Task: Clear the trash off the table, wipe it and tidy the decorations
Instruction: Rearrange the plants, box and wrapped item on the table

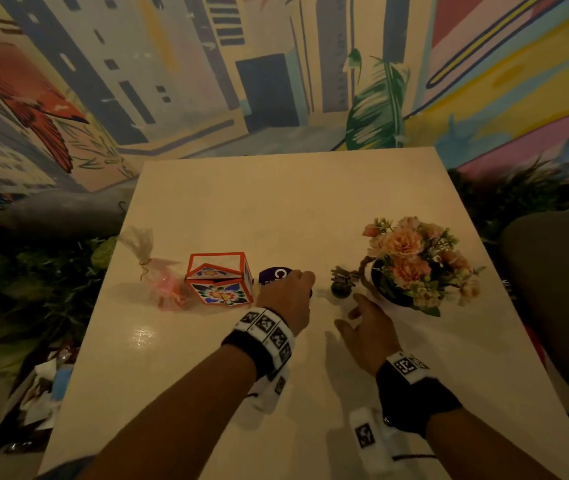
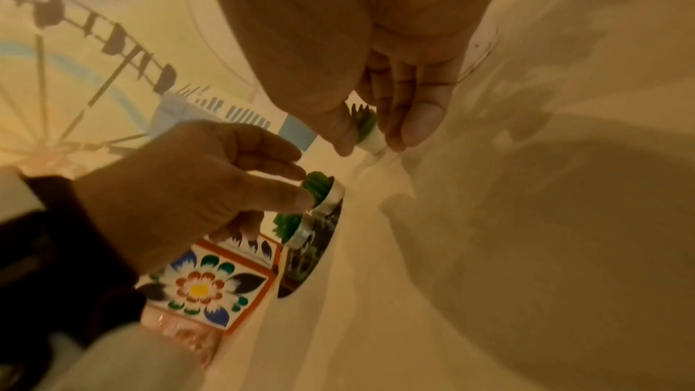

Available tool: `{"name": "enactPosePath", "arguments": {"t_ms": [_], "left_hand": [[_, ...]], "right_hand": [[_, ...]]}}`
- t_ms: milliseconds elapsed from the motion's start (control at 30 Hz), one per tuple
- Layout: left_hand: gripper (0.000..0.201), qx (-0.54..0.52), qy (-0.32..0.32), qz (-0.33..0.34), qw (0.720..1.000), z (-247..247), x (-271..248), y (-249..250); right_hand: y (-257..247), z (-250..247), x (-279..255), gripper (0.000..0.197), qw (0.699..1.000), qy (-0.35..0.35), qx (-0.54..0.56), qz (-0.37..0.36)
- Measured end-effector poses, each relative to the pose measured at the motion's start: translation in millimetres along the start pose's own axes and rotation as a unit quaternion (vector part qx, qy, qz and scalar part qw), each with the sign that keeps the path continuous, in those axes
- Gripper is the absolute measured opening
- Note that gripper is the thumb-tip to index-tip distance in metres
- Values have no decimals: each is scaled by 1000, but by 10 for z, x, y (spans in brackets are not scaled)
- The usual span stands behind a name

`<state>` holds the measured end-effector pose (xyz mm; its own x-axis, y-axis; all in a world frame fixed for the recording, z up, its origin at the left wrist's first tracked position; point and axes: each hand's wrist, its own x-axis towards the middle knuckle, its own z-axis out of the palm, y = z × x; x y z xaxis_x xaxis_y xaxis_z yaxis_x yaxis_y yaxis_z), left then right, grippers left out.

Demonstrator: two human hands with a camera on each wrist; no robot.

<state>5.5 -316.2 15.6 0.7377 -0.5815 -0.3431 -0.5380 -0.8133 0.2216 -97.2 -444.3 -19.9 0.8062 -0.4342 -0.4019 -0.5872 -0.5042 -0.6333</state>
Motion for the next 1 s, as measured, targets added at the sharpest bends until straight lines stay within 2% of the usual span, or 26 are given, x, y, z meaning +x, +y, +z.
{"name": "enactPosePath", "arguments": {"t_ms": [100, 167, 233, 333, 400, 533, 733, 833, 900, 1000], "left_hand": [[47, 11, 4, -12, 1000, 64, 154, -10], [46, 18, 5, -14, 1000, 70, 219, -18], [42, 18, 7, -13, 1000, 83, 273, -20], [34, 16, 16, -11, 1000, 97, 312, -12], [36, 5, 17, -15, 1000, 96, 320, -5], [45, -24, 19, -23, 999, 100, 335, 21], [55, -44, 18, -22, 999, 110, 331, 22], [64, -75, 36, -54, 995, 74, 277, -82], [63, -76, 29, -79, 994, 55, 242, -173], [50, -45, 11, -94, 994, 69, 204, -238]], "right_hand": [[8, 24, 120, 81, 999, 14, 49, 14], [34, 54, 223, 85, 997, 11, 74, 22], [47, 88, 319, 83, 996, 8, 80, 30], [18, 106, 405, 66, 997, 27, 73, 14], [-3, 111, 453, 55, 997, 30, 68, 8], [4, 159, 547, 48, 998, 31, 57, -21], [-14, 206, 564, 48, 995, 27, 88, -42], [14, 193, 548, 50, 996, 32, 74, -34], [40, 174, 514, 55, 997, 21, 78, -3], [108, 160, 428, 69, 994, -1, 108, 20]]}}
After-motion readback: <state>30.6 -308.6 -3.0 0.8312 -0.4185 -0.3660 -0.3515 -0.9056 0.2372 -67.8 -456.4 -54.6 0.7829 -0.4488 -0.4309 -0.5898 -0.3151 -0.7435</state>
